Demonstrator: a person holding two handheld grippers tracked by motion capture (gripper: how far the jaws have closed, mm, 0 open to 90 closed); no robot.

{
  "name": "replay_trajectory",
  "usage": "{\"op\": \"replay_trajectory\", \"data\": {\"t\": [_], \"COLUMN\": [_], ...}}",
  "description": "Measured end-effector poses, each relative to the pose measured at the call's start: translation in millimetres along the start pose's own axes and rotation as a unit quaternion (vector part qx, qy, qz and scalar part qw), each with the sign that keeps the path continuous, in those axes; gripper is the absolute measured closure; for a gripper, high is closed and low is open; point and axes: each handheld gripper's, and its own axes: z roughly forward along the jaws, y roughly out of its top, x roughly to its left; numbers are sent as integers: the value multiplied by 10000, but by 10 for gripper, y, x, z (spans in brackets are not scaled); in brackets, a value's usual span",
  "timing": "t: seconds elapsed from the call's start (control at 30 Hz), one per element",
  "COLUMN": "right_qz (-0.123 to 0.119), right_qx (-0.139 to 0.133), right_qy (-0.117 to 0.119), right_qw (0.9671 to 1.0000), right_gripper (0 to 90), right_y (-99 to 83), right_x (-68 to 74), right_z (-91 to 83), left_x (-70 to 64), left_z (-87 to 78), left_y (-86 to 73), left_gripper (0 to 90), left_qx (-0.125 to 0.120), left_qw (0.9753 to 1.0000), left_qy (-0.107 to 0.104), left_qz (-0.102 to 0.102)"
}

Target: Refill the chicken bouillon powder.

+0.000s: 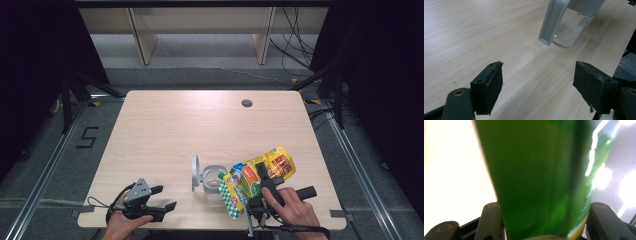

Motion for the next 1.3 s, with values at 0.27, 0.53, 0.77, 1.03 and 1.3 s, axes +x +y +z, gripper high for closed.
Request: {"op": "replay_trajectory", "data": {"t": [0.27,0.53,0.77,1.03,1.3], "right_qz": [-262,-508,-693,-792,-1112], "right_qx": [6,48,39,25,30], "right_qy": [7,-53,-111,-114,-172], "right_qw": [9997,9987,9975,9968,9936], "right_gripper": [520,521,524,543,545], "right_y": [37,35,55,53,60], "right_x": [-56,-109,-110,-123,-178], "right_z": [6,12,22,7,-18], "left_x": [-9,-1,1,0,1], "left_z": [2,1,-4,-7,-4], "left_y": [-5,-3,1,2,0], "left_gripper": [230,231,231,232,233], "left_qx": [6,-58,-37,-38,-56], "left_qw": [9999,10000,10000,10000,10000], "left_qy": [-9,-18,-24,-30,-1], "left_qz": [-104,-57,-57,-47,-62]}}
